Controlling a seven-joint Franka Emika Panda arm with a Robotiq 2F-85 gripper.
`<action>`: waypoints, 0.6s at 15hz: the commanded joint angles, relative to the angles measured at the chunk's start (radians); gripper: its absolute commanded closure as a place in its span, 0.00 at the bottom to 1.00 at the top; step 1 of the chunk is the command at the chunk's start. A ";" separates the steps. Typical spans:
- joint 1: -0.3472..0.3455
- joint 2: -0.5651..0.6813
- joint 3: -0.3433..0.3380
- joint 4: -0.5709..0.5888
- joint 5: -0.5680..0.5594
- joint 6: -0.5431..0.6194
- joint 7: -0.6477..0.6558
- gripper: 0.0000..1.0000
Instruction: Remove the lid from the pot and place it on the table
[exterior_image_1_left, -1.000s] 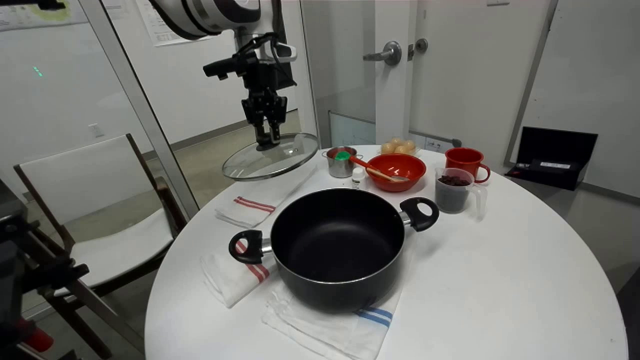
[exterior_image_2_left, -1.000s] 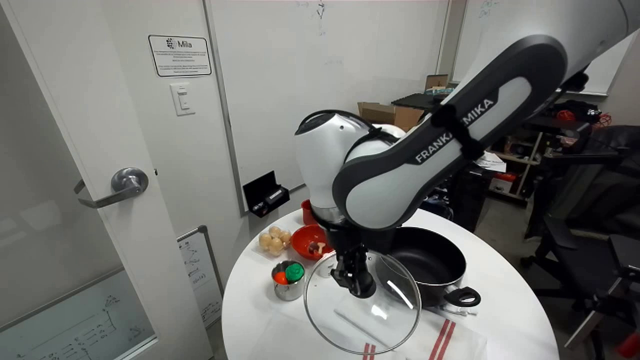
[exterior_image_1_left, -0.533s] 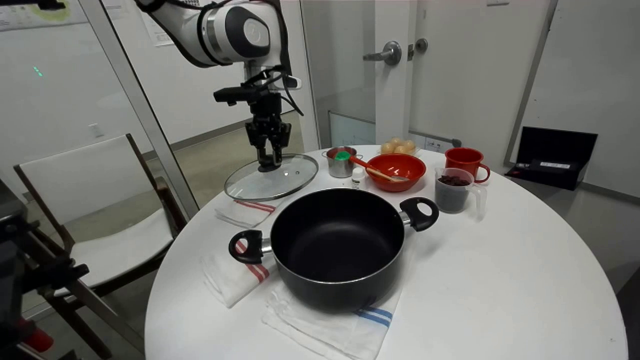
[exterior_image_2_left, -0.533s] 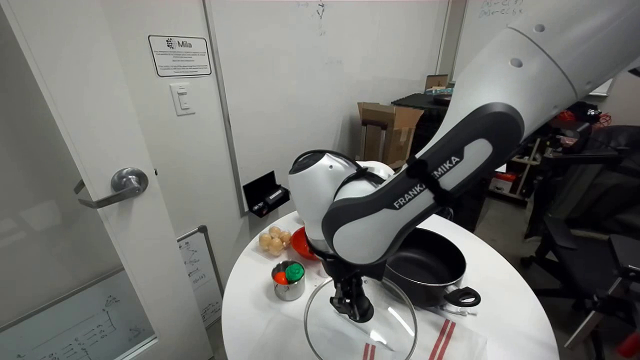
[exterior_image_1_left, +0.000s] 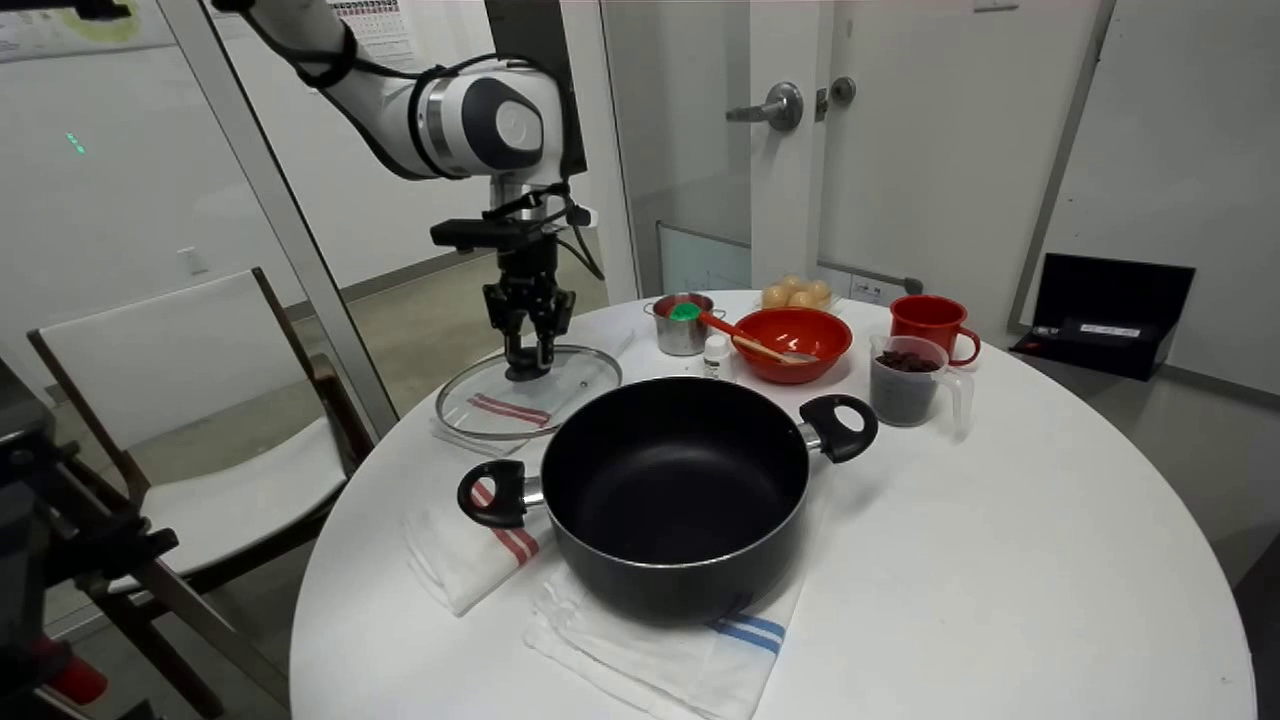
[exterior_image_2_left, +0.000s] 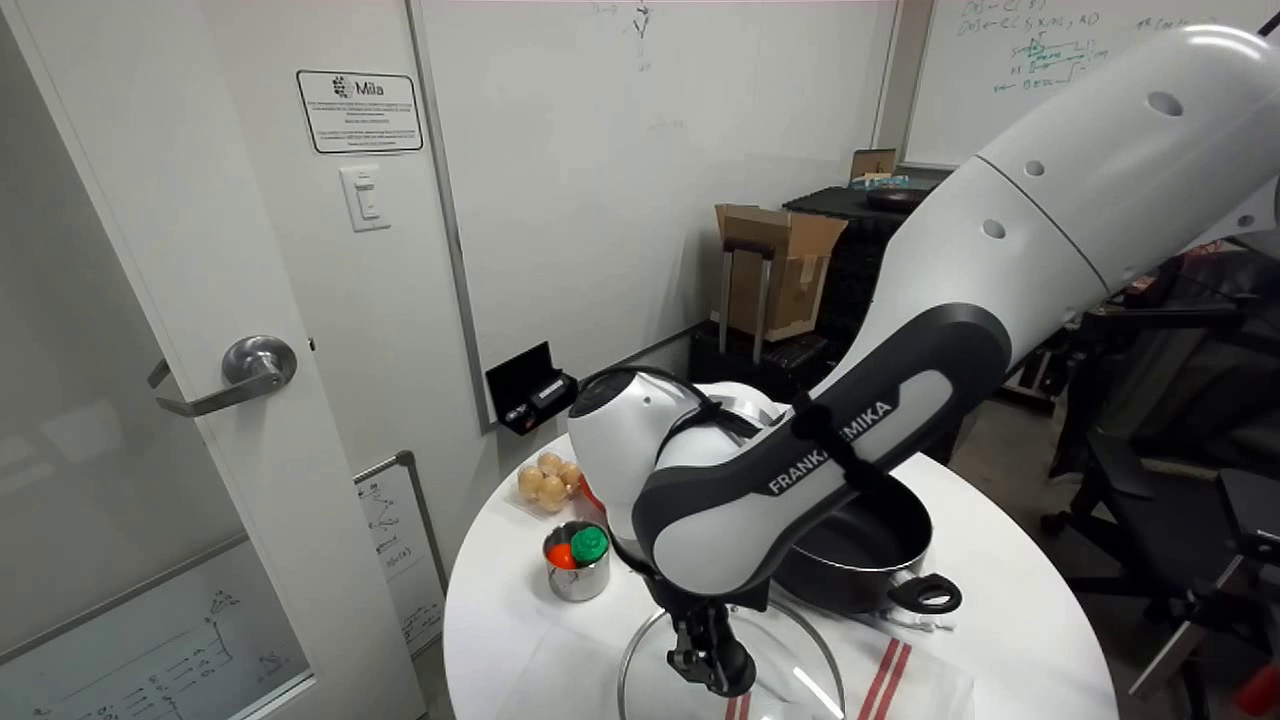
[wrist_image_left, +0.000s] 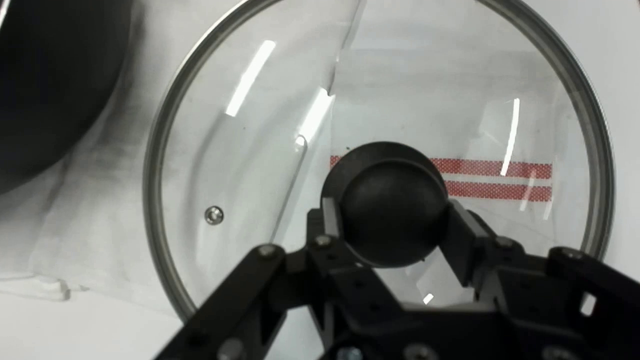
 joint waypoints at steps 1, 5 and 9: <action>0.000 0.064 0.003 0.102 0.020 -0.052 -0.024 0.75; -0.002 0.123 -0.006 0.150 0.026 -0.049 0.003 0.75; -0.016 0.127 -0.003 0.150 0.041 -0.039 0.037 0.75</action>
